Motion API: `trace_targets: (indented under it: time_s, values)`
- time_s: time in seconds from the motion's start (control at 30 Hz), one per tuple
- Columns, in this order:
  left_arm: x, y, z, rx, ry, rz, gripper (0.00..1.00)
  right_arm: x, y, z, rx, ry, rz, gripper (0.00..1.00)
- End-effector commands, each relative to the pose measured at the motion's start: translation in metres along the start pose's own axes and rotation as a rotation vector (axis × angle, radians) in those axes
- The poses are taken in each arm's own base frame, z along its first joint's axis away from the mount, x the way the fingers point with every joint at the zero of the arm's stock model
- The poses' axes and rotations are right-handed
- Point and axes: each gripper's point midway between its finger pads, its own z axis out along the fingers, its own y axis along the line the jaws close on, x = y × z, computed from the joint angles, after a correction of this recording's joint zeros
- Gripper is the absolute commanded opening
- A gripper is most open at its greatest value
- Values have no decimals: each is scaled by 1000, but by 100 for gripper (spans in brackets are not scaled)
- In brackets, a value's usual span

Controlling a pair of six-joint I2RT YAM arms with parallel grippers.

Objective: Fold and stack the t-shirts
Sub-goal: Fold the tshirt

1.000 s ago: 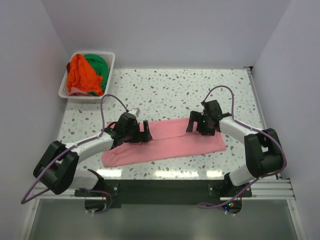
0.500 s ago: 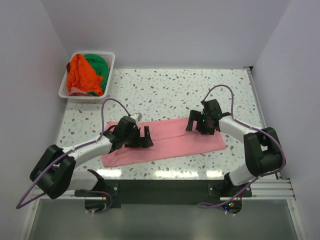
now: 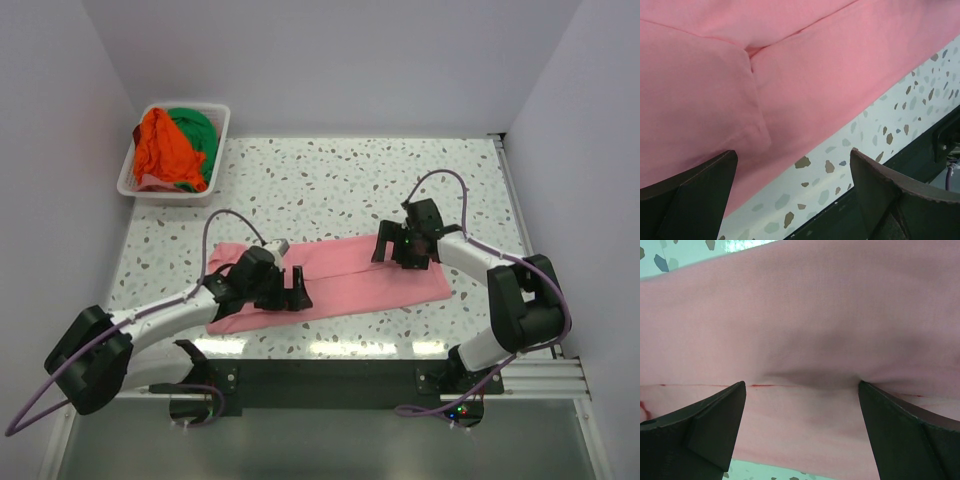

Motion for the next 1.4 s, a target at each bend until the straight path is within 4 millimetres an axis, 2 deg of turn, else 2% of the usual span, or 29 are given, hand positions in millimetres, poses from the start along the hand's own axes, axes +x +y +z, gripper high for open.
trace_targets:
  time_s: [0.0, 0.07, 0.17, 0.27, 0.3, 0.33, 0.4, 0.43, 0.5, 0.6, 0.63, 0.7, 0.73, 0.77, 0.83, 0.87, 1.0, 1.13, 1.2, 1.23, 1.37]
  values:
    - [-7, -17, -11, 32, -35, -2, 100, 6, -11, 4, 52, 22, 3, 99]
    - [-16, -31, -21, 65, -68, 27, 100, 6, -11, 3, 51, 19, 3, 99]
    - [-26, -39, -28, 86, -110, 52, 100, 5, -10, 0, 46, 15, 4, 99]
    - [-38, -21, -27, -36, -151, 16, 100, 3, -8, -3, 43, 15, -4, 99]
    - [-40, -2, -28, -143, -159, -2, 100, -1, -6, -6, 38, 4, -13, 99]
    - [-48, -3, -30, -174, -176, -15, 100, -2, -6, -9, 39, 4, -18, 99]
    - [-51, 9, -31, -253, -181, -20, 100, -12, 0, -18, 28, -24, -44, 99]
    - [-55, 8, -33, -259, -195, -28, 100, -12, -2, -22, 38, -24, -53, 99]
    - [-63, 9, -40, -265, -239, -41, 100, -27, 3, -34, 37, -71, -79, 99]
    - [-70, 27, -47, -307, -270, -112, 100, -40, 1, -44, 68, -116, -104, 99]
    - [-74, 43, -49, -341, -276, -167, 100, -43, 0, -44, 77, -122, -108, 99]
    - [-68, 61, -46, -366, -230, -225, 100, -54, 1, -46, 90, -143, -121, 99]
    - [-66, 78, -45, -403, -213, -270, 100, -54, 0, -41, 96, -131, -122, 99]
    - [-64, 85, -43, -416, -201, -285, 100, -61, 2, -41, 94, -139, -124, 99]
    - [-61, 96, -37, -435, -175, -320, 100, -66, 2, -37, 98, -137, -128, 99]
    - [-61, 95, -33, -418, -166, -331, 100, -70, 0, -31, 106, -128, -120, 98]
    - [-59, 112, -20, -456, -127, -375, 100, -72, -8, -14, 126, -98, -106, 99]
    - [-61, 123, -1, -475, -90, -394, 100, -67, -16, -2, 142, -68, -98, 99]
    - [-70, 121, 6, -466, -85, -385, 100, -61, -19, 3, 147, -47, -99, 99]
    - [-65, 126, 13, -483, -54, -388, 100, -57, -20, 4, 151, -35, -103, 99]
    - [-77, 135, 29, -515, -39, -384, 100, -34, -31, 5, 174, 14, -87, 99]
